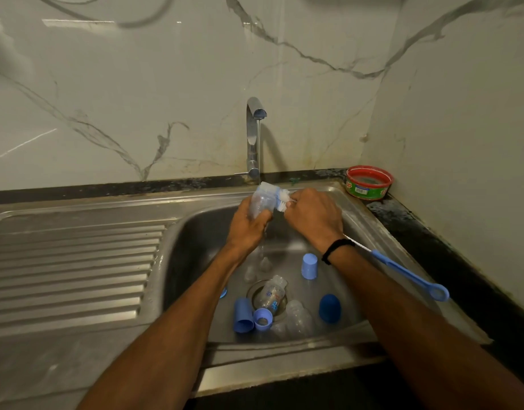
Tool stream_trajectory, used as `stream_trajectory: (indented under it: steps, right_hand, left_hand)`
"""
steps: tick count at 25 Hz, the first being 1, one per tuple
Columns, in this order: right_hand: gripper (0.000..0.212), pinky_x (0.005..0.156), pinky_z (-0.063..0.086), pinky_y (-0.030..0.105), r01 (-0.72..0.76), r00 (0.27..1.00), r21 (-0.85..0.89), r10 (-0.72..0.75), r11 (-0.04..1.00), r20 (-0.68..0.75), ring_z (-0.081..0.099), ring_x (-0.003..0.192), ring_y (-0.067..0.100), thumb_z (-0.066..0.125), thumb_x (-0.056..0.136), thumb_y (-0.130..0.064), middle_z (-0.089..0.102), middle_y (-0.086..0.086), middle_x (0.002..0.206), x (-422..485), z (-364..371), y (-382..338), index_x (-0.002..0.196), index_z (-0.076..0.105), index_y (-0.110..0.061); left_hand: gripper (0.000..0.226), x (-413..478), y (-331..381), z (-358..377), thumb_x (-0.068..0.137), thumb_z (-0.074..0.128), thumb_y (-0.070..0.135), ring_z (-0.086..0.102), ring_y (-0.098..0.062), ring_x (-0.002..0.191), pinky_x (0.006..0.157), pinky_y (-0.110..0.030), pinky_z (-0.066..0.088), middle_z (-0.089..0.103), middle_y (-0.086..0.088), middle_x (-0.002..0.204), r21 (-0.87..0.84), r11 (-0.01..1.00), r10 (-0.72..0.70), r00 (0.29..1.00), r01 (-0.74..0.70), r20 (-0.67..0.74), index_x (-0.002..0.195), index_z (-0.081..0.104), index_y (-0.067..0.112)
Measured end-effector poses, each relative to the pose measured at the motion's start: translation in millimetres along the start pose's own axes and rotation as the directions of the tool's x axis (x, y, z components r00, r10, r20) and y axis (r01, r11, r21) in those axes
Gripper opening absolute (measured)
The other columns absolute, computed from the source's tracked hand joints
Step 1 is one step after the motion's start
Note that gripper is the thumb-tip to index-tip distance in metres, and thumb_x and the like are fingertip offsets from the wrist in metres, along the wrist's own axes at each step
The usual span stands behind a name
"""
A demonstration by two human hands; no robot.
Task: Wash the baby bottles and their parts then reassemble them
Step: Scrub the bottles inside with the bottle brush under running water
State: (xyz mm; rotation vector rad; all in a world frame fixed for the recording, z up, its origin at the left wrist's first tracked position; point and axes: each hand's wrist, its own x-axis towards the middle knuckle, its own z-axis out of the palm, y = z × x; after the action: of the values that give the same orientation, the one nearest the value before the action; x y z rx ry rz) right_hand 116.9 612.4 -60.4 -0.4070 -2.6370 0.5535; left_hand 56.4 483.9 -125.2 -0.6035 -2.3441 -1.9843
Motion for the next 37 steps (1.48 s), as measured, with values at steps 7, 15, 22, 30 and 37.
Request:
stream_trajectory:
  steps: [7,15,22,30,37]
  right_hand:
    - [0.017,0.046,0.025,0.021,0.01,0.999,0.016,-0.009,1.0,-0.037,0.047,0.06,0.012,0.059,0.09,-0.031,0.055,-0.001,0.071,0,2,-6,0.09,0.068,-0.016]
    - [0.023,0.047,0.028,0.022,-0.001,1.0,0.064,0.001,0.998,0.006,0.047,0.056,0.011,0.056,0.094,-0.033,0.045,-0.008,0.06,6,12,-1,0.074,0.055,-0.023]
    - [0.011,0.044,0.022,0.021,0.034,0.999,0.062,-0.032,0.997,-0.035,0.04,0.051,0.005,0.057,0.092,-0.024,0.044,-0.009,0.06,3,13,-8,0.081,0.059,-0.024]
    - [0.018,0.045,0.025,0.022,-0.003,1.0,0.055,0.004,0.998,-0.02,0.045,0.054,0.011,0.056,0.093,-0.029,0.045,-0.007,0.06,3,13,-3,0.077,0.055,-0.021]
    - [0.015,0.045,0.023,0.022,-0.003,1.0,0.042,0.004,0.999,-0.016,0.04,0.053,0.004,0.058,0.092,-0.029,0.043,-0.008,0.061,3,16,-4,0.079,0.055,-0.023]
  left_hand:
    - [0.073,11,-1,-8,0.085,0.079,0.036,0.055,-0.01,0.104,0.073,-0.016,0.045,0.049,0.002,0.125,0.067,0.996,-0.062,0.998,0.06,0.032,0.135,0.026,0.023]
    - [0.055,21,-9,-13,0.087,0.075,0.043,0.065,-0.018,0.103,0.077,-0.039,0.063,0.058,-0.002,0.123,0.009,1.0,0.024,0.999,-0.024,-0.022,0.129,0.047,0.024]
    - [0.056,17,-3,-17,0.092,0.072,0.033,0.065,-0.02,0.098,0.074,-0.035,0.063,0.055,-0.003,0.12,-0.199,0.976,-0.099,0.994,0.089,-0.045,0.133,0.036,0.022]
    - [0.046,18,2,-16,0.096,0.062,0.048,0.062,-0.018,0.073,0.067,-0.032,0.054,0.063,-0.011,0.113,-0.222,0.957,-0.194,0.981,0.188,-0.007,0.131,0.052,0.02]
    - [0.051,27,0,-24,0.095,0.06,0.053,0.058,-0.013,0.065,0.061,-0.025,0.052,0.065,-0.014,0.106,-0.22,0.938,-0.283,0.958,0.269,-0.038,0.132,0.055,0.018]
